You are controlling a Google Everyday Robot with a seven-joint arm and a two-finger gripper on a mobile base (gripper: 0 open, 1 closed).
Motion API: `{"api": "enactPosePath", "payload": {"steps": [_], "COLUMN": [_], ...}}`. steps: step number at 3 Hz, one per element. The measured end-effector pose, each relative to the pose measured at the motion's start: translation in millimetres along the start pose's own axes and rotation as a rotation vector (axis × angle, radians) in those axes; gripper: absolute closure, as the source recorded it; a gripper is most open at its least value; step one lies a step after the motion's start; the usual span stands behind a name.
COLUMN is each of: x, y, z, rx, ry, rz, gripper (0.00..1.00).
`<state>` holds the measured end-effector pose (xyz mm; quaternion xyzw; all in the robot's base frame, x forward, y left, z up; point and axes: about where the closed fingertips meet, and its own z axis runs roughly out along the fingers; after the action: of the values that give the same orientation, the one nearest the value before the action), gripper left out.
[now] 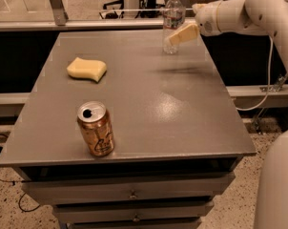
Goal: Move water bottle near orange can
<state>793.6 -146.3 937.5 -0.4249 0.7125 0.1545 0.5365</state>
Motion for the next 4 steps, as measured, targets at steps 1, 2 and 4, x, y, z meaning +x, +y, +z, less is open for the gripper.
{"api": "enactPosePath", "payload": {"steps": [1,2,4], "x": [-2.1,0.4,-3.7], "y": [-9.7,-15.6,-10.0], "z": [17.8,28.1,41.3], "rx": [0.000,0.007,-0.020], "ry": [-0.017,-0.014,-0.067], "rz": [0.030,0.075,0.164], "gripper": [0.00,0.15,0.62]}}
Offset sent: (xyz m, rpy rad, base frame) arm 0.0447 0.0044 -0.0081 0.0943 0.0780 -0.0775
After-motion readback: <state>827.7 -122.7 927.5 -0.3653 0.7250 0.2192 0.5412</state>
